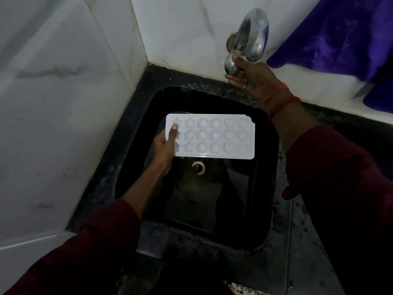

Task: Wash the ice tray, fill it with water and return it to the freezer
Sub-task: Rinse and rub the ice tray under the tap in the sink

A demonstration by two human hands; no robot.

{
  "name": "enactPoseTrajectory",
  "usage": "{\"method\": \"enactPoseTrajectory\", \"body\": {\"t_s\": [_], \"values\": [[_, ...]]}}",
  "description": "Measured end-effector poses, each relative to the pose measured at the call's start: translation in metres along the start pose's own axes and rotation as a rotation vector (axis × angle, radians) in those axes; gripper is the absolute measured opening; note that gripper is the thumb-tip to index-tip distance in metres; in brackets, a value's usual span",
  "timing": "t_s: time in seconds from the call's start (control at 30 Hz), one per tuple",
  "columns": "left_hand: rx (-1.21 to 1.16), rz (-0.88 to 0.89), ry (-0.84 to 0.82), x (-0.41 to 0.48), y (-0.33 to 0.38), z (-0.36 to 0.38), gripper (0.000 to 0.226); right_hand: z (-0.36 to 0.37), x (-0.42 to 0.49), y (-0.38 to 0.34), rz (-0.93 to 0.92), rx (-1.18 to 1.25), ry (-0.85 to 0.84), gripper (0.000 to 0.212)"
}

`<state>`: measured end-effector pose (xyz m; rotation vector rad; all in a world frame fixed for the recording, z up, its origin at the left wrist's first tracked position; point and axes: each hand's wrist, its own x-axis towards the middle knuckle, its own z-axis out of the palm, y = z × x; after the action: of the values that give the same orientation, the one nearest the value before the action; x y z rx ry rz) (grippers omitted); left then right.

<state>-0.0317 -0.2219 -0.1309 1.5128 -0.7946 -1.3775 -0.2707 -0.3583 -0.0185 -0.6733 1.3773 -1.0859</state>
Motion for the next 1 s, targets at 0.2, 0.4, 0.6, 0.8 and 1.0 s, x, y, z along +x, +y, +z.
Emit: {"method": "enactPoseTrajectory", "body": {"t_s": [0.2, 0.4, 0.6, 0.8, 1.0], "values": [[-0.011, -0.022, -0.008, -0.002, -0.002, 0.000, 0.025, 0.002, -0.001, 0.001, -0.012, -0.007, 0.021, 0.049], [-0.036, -0.035, -0.016, -0.004, -0.001, 0.001, 0.028, 0.005, 0.000, 0.004, -0.037, -0.032, 0.081, 0.055], [-0.034, -0.027, -0.013, -0.002, -0.004, 0.002, 0.031, 0.004, 0.007, 0.005, -0.026, -0.103, 0.130, 0.026], [-0.011, -0.034, 0.002, 0.000, -0.007, 0.006, 0.027, 0.012, -0.009, 0.015, -0.004, -0.045, 0.184, 0.012], [0.017, -0.028, 0.022, 0.007, -0.010, 0.012, 0.025, 0.025, -0.065, 0.061, 0.033, 0.152, 0.030, 0.009]]}}
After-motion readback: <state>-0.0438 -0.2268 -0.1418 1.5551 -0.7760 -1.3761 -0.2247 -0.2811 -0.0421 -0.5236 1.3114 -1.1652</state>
